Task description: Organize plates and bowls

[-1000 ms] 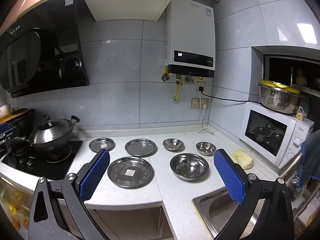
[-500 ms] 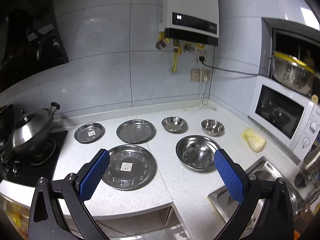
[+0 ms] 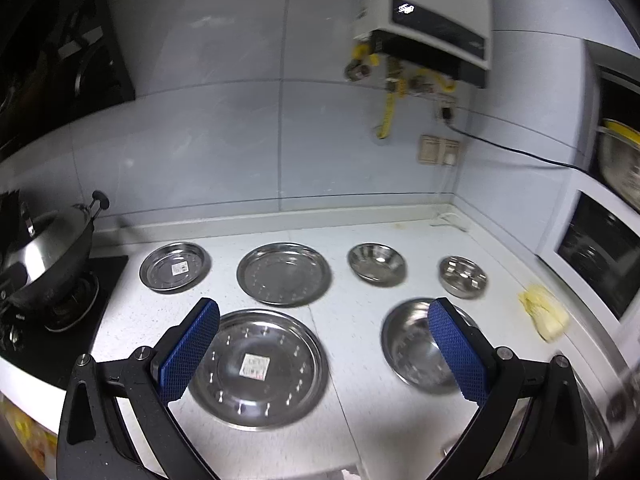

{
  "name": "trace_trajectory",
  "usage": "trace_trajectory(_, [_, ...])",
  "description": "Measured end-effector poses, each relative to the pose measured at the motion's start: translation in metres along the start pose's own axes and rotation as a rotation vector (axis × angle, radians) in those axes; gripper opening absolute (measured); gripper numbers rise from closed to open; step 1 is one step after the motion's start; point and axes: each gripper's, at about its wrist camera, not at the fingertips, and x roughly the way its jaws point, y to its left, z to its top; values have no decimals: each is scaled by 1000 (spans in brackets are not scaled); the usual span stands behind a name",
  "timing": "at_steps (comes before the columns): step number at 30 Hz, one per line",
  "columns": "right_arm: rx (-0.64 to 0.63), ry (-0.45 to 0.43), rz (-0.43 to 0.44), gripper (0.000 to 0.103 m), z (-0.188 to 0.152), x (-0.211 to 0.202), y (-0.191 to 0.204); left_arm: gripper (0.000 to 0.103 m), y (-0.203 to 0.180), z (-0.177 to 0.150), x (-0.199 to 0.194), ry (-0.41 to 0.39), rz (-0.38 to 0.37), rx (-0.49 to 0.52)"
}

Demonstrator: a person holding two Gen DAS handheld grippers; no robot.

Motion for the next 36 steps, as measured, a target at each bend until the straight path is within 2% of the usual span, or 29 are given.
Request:
trace_trajectory(7, [-87, 70, 121, 102, 1, 77, 2, 53, -34, -3, 69, 112, 51, -28])
trace_trajectory(11, [-119, 164, 175, 102, -16, 118, 7, 53, -47, -20, 110, 234, 29, -56])
trace_trajectory(16, [-148, 294, 210, 102, -43, 166, 19, 53, -64, -40, 159, 359, -24, -35])
trace_trajectory(21, [-162, 410, 163, 102, -66, 209, 27, 53, -74, -59, 211, 479, -119, -5])
trace_trajectory(24, [-144, 460, 126, 102, -75, 226, 23, 53, -77, -67, 239, 563, -212, -27])
trace_trajectory(27, [-114, 501, 105, 102, -77, 239, 19, 53, -84, -74, 254, 604, -233, 15])
trace_trajectory(30, [-86, 551, 82, 101, -80, 247, 14, 52, -85, -78, 266, 660, -285, 2])
trace_trajectory(31, [-79, 567, 74, 99, -81, 249, 12, 52, -86, -79, 270, 671, -298, 2])
trace_trajectory(32, [-70, 590, 64, 89, -85, 252, 9, 51, -88, -80, 274, 686, -305, 10])
trace_trajectory(33, [-66, 608, 60, 81, -87, 253, 9, 45, -89, -82, 276, 698, -301, 20])
trace_trajectory(34, [-59, 629, 61, 66, -89, 257, 6, 35, -90, -83, 279, 711, -299, 31])
trace_trajectory(35, [-25, 631, 92, 56, -88, 257, 2, 31, -92, -83, 278, 695, -291, 52])
trace_trajectory(36, [-12, 636, 116, 52, -88, 257, 1, 24, -93, -82, 278, 694, -298, 49])
